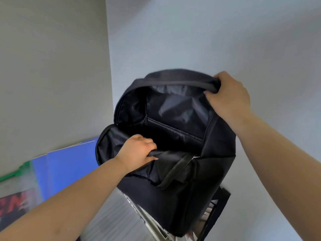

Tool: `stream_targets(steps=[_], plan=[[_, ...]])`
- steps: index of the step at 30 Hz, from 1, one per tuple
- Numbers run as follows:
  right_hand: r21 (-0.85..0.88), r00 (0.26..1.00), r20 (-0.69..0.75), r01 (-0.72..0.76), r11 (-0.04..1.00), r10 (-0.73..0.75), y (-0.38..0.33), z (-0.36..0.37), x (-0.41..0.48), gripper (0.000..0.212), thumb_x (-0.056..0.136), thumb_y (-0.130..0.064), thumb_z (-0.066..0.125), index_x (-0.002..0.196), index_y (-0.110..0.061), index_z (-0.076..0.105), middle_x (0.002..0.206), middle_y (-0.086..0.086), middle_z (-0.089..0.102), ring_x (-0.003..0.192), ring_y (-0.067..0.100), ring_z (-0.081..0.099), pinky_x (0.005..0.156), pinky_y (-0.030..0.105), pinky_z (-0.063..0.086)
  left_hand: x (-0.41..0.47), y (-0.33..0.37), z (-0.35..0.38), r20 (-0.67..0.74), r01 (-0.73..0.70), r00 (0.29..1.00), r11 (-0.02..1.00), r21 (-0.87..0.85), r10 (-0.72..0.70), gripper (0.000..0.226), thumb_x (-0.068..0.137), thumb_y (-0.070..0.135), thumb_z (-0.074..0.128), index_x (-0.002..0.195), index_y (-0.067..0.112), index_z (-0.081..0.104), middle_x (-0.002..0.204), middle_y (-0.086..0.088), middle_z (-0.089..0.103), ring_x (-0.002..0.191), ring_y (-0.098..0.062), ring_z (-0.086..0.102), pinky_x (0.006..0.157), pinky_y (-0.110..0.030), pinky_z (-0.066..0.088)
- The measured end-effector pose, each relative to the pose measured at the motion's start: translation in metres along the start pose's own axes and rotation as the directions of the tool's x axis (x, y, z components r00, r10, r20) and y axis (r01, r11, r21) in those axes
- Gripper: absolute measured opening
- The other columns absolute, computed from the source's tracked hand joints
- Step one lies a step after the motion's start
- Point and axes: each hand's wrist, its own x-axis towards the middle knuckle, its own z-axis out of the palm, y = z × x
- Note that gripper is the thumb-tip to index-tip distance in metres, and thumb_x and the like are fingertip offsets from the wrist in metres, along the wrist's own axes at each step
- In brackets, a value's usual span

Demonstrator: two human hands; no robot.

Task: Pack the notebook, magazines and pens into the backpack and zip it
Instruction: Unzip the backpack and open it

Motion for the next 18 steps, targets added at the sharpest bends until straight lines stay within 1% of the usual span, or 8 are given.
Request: stream_targets(steps=[3, 6, 8, 11, 13, 15, 16, 18], plan=[[-0.024, 0.993, 0.103, -0.055, 0.998, 0.057, 0.010, 0.005, -0.011, 0.028, 0.085, -0.024, 0.052, 0.110, -0.010, 0.049, 0.105, 0.015, 0.063, 0.087, 0.033, 0.055, 0.068, 0.032, 0.035, -0.001, 0.001, 0.012, 0.123, 0.082, 0.990, 0.991, -0.106, -0.068, 0.042, 0.082, 0.043, 0.057, 0.115, 0.017, 0.058, 0.111, -0.001, 0.064, 0.105, -0.020, 0.055, 0.097, -0.026, 0.033], [-0.007, 0.984, 0.155, -0.091, 0.996, 0.091, 0.013, 0.005, -0.014, 0.049, 0.083, -0.028, 0.057, 0.127, -0.015, 0.039, 0.126, 0.010, 0.055, 0.108, 0.033, 0.054, 0.079, 0.037, 0.041, 0.006, 0.009, 0.010, 0.112, 0.094, 0.991, 0.980, -0.175, -0.075, 0.042, 0.080, 0.044, 0.058, 0.115, 0.020, 0.057, 0.115, 0.002, 0.063, 0.108, -0.016, 0.054, 0.097, -0.022, 0.029], [-0.003, 0.987, 0.161, -0.029, 1.000, 0.030, 0.011, 0.004, -0.017, 0.066, 0.081, -0.027, 0.061, 0.137, -0.017, 0.029, 0.139, 0.009, 0.041, 0.121, 0.032, 0.046, 0.092, 0.041, 0.041, 0.010, 0.014, 0.009, 0.090, 0.085, 0.994, 0.979, -0.186, -0.069, 0.045, 0.079, 0.045, 0.059, 0.117, 0.021, 0.056, 0.119, 0.003, 0.061, 0.111, -0.015, 0.052, 0.097, -0.020, 0.026], [-0.011, 0.988, 0.088, 0.131, 0.991, -0.129, 0.004, 0.002, -0.027, 0.071, 0.077, -0.021, 0.065, 0.139, -0.013, 0.030, 0.143, 0.012, 0.035, 0.126, 0.033, 0.038, 0.100, 0.043, 0.037, 0.004, 0.017, 0.012, 0.059, 0.111, 0.993, 0.978, -0.177, -0.102, 0.054, 0.078, 0.046, 0.060, 0.126, 0.024, 0.048, 0.129, 0.005, 0.055, 0.120, -0.013, 0.047, 0.103, -0.020, 0.021], [0.023, 0.971, 0.034, 0.234, 0.972, -0.235, -0.001, 0.000, -0.036, 0.066, 0.075, -0.014, 0.068, 0.134, -0.008, 0.039, 0.140, 0.017, 0.040, 0.124, 0.037, 0.040, 0.101, 0.044, 0.036, -0.007, 0.018, 0.006, -0.015, 0.125, 0.992, 0.981, -0.148, -0.128, 0.057, 0.072, 0.041, 0.069, 0.123, 0.021, 0.053, 0.122, 0.001, 0.062, 0.114, -0.016, 0.056, 0.103, -0.027, 0.034], [-0.003, 0.934, -0.048, 0.354, 0.935, -0.354, -0.006, 0.001, -0.046, 0.058, 0.069, -0.008, 0.071, 0.123, -0.001, 0.051, 0.131, 0.023, 0.050, 0.116, 0.044, 0.047, 0.096, 0.050, 0.040, -0.020, 0.019, 0.000, -0.124, 0.108, 0.985, 0.992, -0.072, -0.116, 0.056, 0.055, 0.036, 0.083, 0.105, 0.016, 0.066, 0.098, -0.003, 0.073, 0.091, -0.018, 0.069, 0.084, -0.034, 0.053], [-0.030, 0.910, -0.100, 0.401, 0.915, -0.402, -0.007, 0.003, -0.050, 0.053, 0.066, -0.007, 0.072, 0.116, 0.001, 0.056, 0.125, 0.025, 0.055, 0.111, 0.047, 0.051, 0.092, 0.053, 0.042, -0.026, 0.019, -0.001, -0.177, 0.120, 0.976, 0.992, -0.041, -0.126, 0.055, 0.049, 0.035, 0.086, 0.098, 0.015, 0.069, 0.090, -0.002, 0.075, 0.083, -0.018, 0.071, 0.076, -0.037, 0.056], [-0.063, 0.874, -0.181, 0.447, 0.892, -0.451, -0.010, 0.005, -0.058, 0.043, 0.066, -0.009, 0.067, 0.108, 0.000, 0.061, 0.117, 0.025, 0.060, 0.108, 0.044, 0.053, 0.090, 0.051, 0.043, -0.036, 0.020, -0.005, -0.197, 0.166, 0.964, 0.984, -0.071, -0.177, 0.048, 0.054, 0.037, 0.082, 0.094, 0.013, 0.070, 0.089, -0.004, 0.075, 0.082, -0.020, 0.071, 0.075, -0.043, 0.056]])
